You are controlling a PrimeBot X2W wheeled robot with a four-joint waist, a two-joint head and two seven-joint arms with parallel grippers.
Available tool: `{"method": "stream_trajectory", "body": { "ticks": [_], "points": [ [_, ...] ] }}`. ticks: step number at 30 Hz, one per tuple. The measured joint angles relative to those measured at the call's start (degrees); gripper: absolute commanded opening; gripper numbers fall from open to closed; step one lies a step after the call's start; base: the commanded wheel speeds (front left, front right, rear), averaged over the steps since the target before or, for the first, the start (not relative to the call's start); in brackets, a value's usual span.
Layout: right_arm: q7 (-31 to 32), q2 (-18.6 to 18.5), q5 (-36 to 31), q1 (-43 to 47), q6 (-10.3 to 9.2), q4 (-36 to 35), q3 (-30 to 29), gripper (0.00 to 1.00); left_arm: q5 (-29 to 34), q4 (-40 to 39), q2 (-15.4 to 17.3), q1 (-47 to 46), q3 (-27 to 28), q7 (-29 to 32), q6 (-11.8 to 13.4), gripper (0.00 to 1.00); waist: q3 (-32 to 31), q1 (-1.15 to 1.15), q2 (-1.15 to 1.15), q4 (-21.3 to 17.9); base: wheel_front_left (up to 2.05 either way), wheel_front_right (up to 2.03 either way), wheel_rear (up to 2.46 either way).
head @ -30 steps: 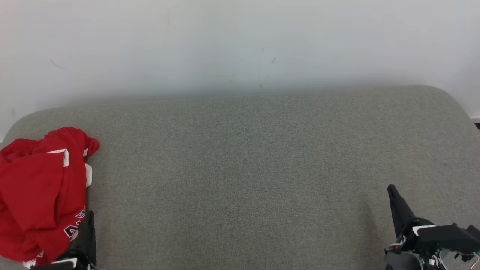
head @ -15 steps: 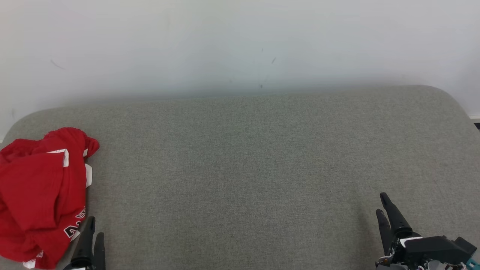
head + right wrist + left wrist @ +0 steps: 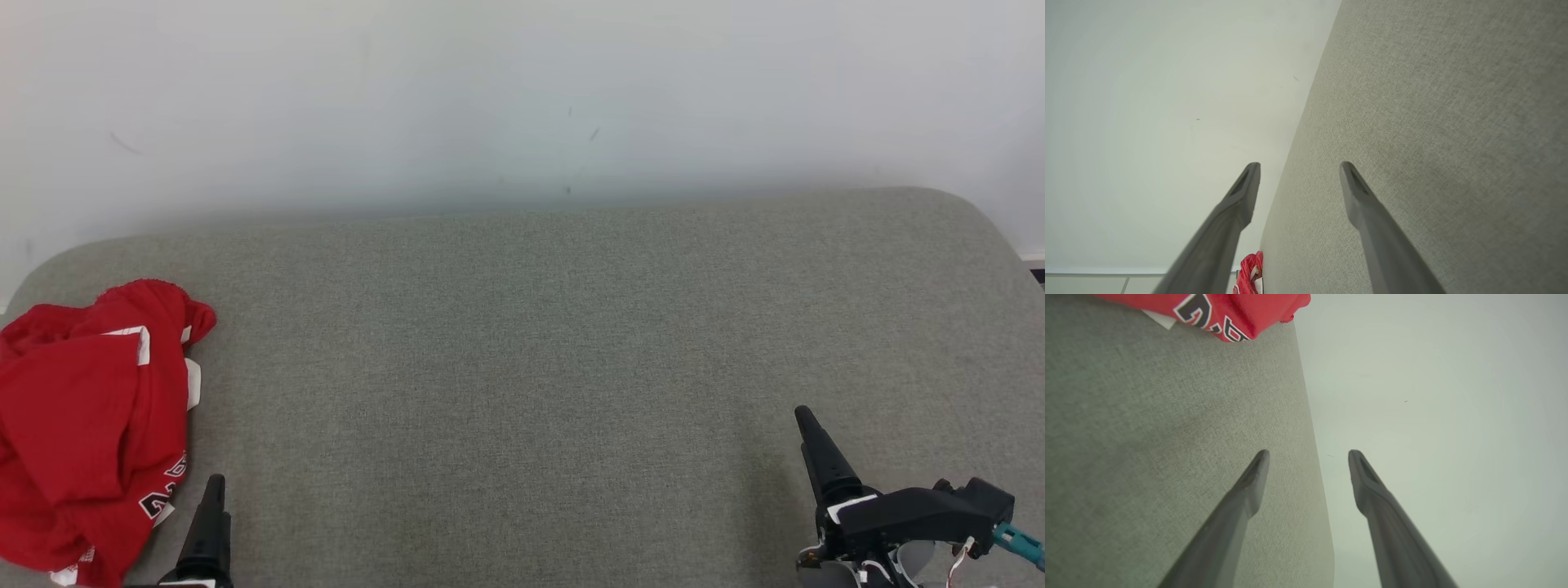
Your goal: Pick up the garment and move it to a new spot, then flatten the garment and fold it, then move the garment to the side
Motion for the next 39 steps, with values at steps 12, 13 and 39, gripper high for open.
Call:
{"method": "stream_trajectory", "body": {
  "ticks": [12, 13, 39],
  "points": [
    [-2.6, -1.7, -10.4, -2.1, -2.32, 0.6, 5.0, 1.0, 9.6, 0.1, 2.2, -1.0, -3.8, -2.5, 2.4, 1.0, -0.2, 0.0, 0.0, 0.2, 0.0, 0.0, 0.0],
    [-2.9, -1.8, -11.3, -2.3, -2.36, 0.6, 5.3, 1.0, 10.2, 0.2, 2.5, -1.0, -4.1, -2.7, 2.5, 1.0, -0.2, 0.0, 0.0, 0.2, 0.0, 0.0, 0.0],
    [-8.1, -2.6, -32.2, -2.0, -5.93, 1.8, 9.0, 1.0, 30.9, 0.7, 7.0, -2.3, -13.3, -8.1, 6.2, 1.0, -1.4, 0.0, 0.0, 2.1, 0.0, 0.0, 0.0]
  ]
}}
